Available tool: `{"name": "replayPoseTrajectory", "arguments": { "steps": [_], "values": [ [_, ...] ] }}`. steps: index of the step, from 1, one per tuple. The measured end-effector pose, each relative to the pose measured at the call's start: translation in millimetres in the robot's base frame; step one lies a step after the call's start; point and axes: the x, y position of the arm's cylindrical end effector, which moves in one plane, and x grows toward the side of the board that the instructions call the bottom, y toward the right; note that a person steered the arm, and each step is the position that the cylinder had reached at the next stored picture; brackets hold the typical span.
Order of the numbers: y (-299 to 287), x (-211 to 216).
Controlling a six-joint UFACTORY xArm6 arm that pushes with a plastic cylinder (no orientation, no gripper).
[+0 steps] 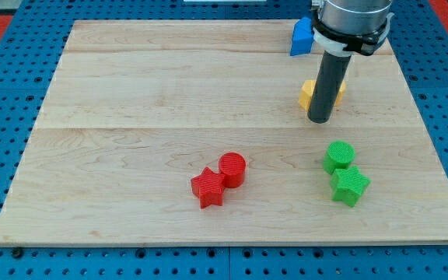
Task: Separate blue blocks from each other
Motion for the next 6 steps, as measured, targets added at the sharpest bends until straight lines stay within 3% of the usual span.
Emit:
{"name": "replayPoseTrajectory", "arguments": {
  "steps": [1, 2, 3, 4, 6],
  "values": [
    [19, -6],
    [121, -27],
    [142, -28],
    [133, -110],
    [108, -131]
  ]
}}
